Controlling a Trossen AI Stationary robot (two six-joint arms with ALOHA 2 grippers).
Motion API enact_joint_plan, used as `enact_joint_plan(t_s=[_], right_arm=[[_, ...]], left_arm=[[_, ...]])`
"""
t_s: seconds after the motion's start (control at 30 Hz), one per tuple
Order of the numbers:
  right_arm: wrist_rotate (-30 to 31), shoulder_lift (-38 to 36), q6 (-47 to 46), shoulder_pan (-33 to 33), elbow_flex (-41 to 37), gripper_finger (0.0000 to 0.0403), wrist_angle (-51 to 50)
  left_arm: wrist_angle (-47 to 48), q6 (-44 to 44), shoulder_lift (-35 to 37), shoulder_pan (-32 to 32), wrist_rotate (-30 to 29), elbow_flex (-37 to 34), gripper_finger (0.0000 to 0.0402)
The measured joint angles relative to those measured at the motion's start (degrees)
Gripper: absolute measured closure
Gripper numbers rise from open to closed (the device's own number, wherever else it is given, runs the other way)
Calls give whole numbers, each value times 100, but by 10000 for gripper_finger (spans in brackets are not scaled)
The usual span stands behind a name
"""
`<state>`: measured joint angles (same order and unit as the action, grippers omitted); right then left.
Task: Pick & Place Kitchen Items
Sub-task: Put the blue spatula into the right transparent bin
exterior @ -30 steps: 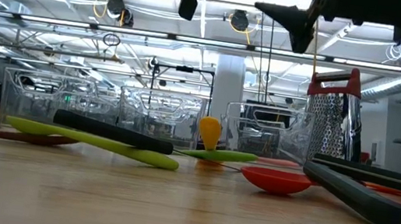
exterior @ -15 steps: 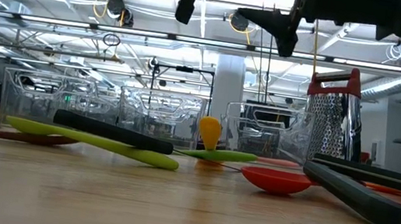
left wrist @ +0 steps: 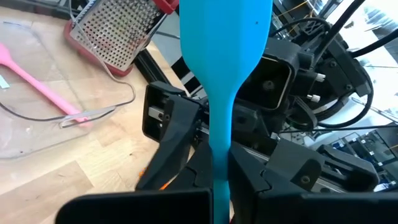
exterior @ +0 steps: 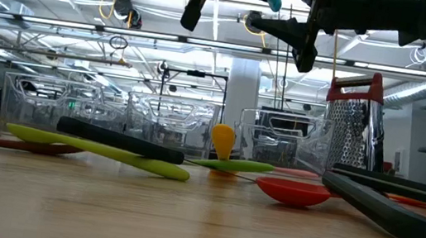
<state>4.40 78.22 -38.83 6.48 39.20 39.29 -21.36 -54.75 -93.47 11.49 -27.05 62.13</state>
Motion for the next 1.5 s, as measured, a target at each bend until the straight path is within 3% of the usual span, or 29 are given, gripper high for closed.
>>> enact_joint_plan(t_s=[0.5,1.03,1.2,1.4,1.5], right_arm=[[-310,-5,-208,-2,0,369,-6],[-321,-4,-205,-1,-7,371,-29],[-319,2,-164,-2,-7,373,-35],[-297,4,-169,-4,-13,389,-77],[-297,4,-177,-4,-13,390,-114]], left_arm=[[56,4,0,24,-9,-4,391],[128,-83,0,15,163,-4,372],[150,-146,0,15,180,-4,329],[168,-65,11,15,214,-4,235],[205,140,11,-18,598,-4,193]])
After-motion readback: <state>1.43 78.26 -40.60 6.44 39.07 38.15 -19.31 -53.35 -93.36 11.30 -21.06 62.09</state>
